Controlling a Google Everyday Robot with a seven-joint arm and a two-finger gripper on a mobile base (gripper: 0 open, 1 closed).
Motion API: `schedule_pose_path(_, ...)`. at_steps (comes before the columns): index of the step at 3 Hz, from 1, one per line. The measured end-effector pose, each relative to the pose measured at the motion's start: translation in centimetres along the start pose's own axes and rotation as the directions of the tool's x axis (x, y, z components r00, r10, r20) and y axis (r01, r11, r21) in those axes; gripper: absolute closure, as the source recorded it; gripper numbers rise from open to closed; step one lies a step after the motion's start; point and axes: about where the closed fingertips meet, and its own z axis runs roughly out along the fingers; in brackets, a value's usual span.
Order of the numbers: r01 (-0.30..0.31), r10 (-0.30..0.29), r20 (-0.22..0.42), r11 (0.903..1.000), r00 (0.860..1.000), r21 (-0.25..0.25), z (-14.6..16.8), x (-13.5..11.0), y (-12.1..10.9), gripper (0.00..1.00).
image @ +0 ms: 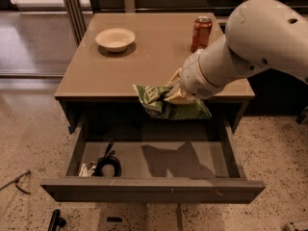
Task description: Pick green jalapeno chip bag from top drawer and place on counter
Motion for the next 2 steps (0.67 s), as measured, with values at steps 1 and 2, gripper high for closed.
schedule_pose_path(1,0.033,-0.034,0.003,0.9976,0.999,0.060,-0.5,-0.4,-2.2,1.00)
schedule_pose_path(2,0.047,-0.052,0.033,0.9900,0.998,0.133,0.3,-0.4,-5.8,1.00)
